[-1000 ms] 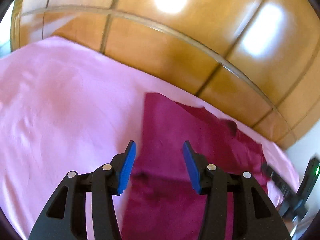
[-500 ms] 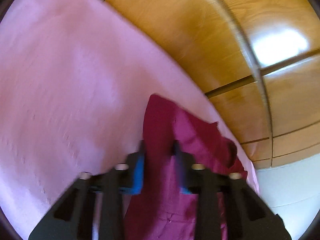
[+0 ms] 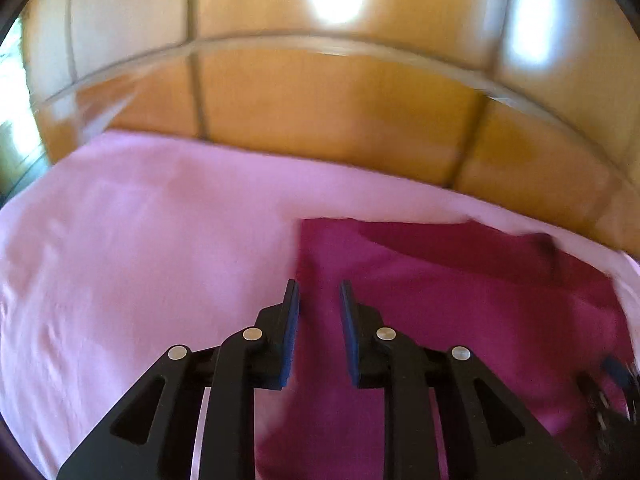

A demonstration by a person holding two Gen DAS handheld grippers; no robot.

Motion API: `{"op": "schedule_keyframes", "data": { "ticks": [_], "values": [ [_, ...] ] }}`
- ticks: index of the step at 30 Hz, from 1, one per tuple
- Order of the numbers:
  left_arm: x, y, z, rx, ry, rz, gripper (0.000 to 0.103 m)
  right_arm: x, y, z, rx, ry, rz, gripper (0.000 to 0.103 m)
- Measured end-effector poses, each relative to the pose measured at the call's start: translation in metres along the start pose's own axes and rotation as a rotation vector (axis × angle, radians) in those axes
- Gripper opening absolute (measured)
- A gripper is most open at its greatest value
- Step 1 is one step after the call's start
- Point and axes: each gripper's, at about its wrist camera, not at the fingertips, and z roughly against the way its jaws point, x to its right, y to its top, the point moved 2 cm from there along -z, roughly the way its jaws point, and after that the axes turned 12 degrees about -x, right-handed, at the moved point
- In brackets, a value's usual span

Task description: Fold small clothes

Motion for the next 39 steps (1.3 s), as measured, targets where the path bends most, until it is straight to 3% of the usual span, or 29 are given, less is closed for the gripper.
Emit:
{"op": "schedule_keyframes", "data": {
  "ticks": [3,6,11,18,23,27,30,39],
  "values": [
    [0.022,-0.040,0.016,0.001,-0.024,-0.112,0.042,0.000,0.000,0.001,0.006,0.002,-0.002,0.072],
    [0.036,-0.064,0.000,-0.043,0.061,-0.180,0.047,0.000,-0.001,0.000,0.012,0.006,-0.004,0.073],
    [0.038,-0.059,-0.009,-0.038,0.070,-0.126,0.047,0.001,-0.001,-0.001,0.017,0.010,-0.006,0.073],
    [0.033,-0.067,0.022,-0.001,0.029,-0.061,0.047,0.002,-0.001,0.000,0.020,0.019,-0.010,0.073],
    [0.031,-0.077,0.048,0.032,0.021,-0.057,0.047,0.003,-0.001,0.003,0.019,0.020,-0.013,0.075],
    [0.025,-0.081,0.061,0.046,0.015,-0.046,0.047,0.001,-0.003,0.017,0.018,0.011,-0.012,0.085],
    [0.022,-0.085,0.067,0.063,0.019,-0.043,0.057,0.000,-0.008,0.031,0.036,0.027,-0.017,0.086],
    [0.023,-0.087,0.063,0.059,0.018,-0.049,0.057,-0.002,-0.011,0.037,0.043,0.015,-0.011,0.086]
  ]
}}
